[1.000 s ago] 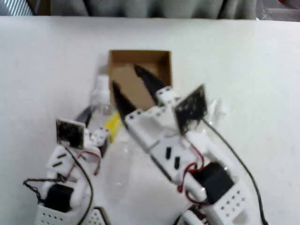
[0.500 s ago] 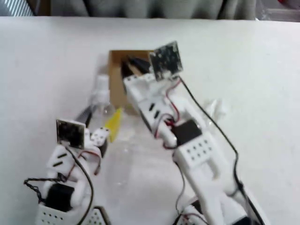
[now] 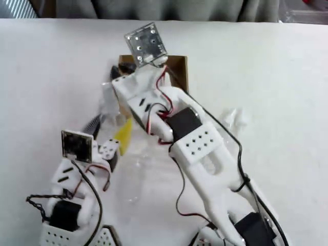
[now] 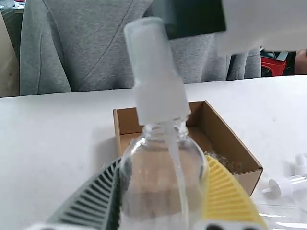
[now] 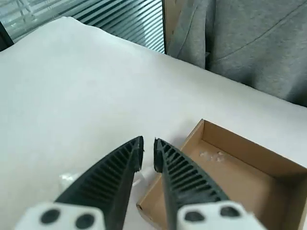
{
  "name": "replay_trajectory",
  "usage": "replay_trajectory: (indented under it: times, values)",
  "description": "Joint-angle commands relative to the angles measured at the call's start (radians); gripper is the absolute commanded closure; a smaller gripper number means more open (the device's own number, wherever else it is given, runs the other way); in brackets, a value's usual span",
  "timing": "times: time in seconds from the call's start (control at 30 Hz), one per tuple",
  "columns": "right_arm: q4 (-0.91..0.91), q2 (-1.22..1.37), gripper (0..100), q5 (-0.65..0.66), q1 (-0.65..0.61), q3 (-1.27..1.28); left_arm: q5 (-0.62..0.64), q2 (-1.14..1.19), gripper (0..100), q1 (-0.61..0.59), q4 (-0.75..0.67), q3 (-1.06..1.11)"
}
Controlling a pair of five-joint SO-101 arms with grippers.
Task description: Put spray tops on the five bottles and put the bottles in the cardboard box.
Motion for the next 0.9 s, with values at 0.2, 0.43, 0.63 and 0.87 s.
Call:
replay_trajectory:
  times: [0.2,0.43,0.63,0.87]
  values:
    - [0.125,-0.093,97.5,0.002,-0.007,-0.055,0.006,-0.016,98,-0.008,-0.029,-0.005]
    - [0.263,-0.211,97.6,0.0,0.036,-0.052,0.006,-0.016,98,-0.008,-0.029,-0.003]
    - [0.601,-0.249,97.5,0.006,0.171,-0.051,0.006,-0.016,98,-0.008,-0.043,-0.006]
    - [0.816,-0.254,97.4,0.055,0.421,0.025,0.006,-0.016,98,-0.008,-0.117,-0.003]
